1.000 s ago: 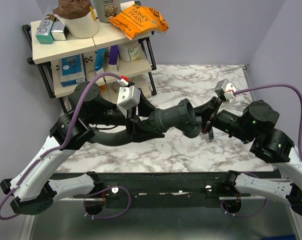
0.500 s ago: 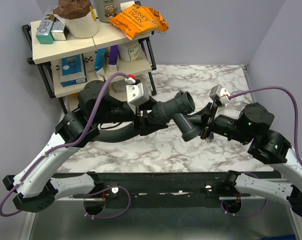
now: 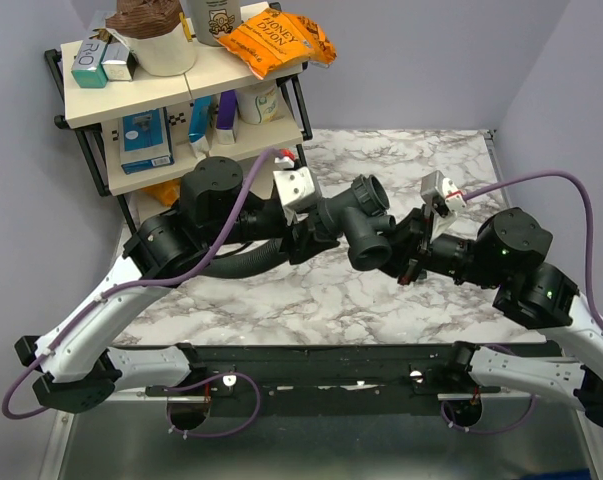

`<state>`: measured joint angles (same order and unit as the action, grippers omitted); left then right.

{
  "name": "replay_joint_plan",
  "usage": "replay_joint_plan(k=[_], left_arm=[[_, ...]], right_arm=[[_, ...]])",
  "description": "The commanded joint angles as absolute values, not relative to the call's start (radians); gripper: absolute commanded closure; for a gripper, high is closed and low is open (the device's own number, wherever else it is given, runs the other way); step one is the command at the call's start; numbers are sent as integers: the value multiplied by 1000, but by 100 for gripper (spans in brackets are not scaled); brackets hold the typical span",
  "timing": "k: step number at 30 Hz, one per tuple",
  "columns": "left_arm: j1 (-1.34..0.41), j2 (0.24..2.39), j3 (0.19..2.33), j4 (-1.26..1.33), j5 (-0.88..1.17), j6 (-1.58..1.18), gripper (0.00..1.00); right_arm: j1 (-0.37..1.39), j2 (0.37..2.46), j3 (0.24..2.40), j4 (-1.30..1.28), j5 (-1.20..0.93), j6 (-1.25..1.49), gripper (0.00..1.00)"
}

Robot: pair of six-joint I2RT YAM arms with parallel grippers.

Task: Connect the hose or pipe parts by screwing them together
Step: Install the adaptor on the pipeline.

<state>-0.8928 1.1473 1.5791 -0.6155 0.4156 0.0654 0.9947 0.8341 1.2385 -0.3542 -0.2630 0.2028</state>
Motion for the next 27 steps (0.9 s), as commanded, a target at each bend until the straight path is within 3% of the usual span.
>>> replay_joint_plan(k=[1, 13, 27], left_arm=[[-908, 1160, 1605, -638, 287, 110, 100], [-920, 1183, 1626, -683, 218, 132, 100], [-956, 1193, 1664, -784, 451, 170, 100]], right_arm=[[1029, 845, 1259, -275, -333, 216, 99], [1115, 828, 1301, -279, -299, 203, 99], [1137, 926, 1439, -367, -183, 107, 99]])
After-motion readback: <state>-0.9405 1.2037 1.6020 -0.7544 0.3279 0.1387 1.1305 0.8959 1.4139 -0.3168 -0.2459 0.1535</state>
